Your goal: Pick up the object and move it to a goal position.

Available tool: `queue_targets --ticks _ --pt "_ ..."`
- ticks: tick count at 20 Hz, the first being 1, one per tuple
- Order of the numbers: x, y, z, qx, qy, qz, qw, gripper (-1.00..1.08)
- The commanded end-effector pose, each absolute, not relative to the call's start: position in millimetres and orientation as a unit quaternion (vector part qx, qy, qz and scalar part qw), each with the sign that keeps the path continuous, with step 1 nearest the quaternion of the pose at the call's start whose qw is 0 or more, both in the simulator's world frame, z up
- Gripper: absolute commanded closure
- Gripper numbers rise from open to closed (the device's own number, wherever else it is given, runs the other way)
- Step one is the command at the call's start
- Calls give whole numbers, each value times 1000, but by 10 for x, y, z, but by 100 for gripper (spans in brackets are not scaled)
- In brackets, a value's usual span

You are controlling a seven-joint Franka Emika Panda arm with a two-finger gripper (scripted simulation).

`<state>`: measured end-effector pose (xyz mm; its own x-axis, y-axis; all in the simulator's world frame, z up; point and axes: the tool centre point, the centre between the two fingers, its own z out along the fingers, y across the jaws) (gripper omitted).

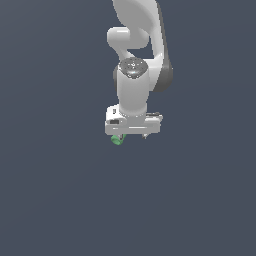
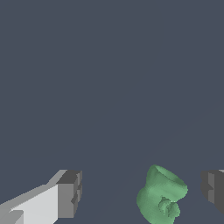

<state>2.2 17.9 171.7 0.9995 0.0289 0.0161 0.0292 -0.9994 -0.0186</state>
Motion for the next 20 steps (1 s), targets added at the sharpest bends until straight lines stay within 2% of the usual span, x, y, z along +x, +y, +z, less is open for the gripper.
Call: queue_targets --ticks 1,9,20 --pt "22 179 1717 -1000 -15 -8 9 -92" --pt "-8 -117 1757 -1000 -10 -5 2 -92" --pt "-99 -162 1660 -1000 13 -4 2 -92"
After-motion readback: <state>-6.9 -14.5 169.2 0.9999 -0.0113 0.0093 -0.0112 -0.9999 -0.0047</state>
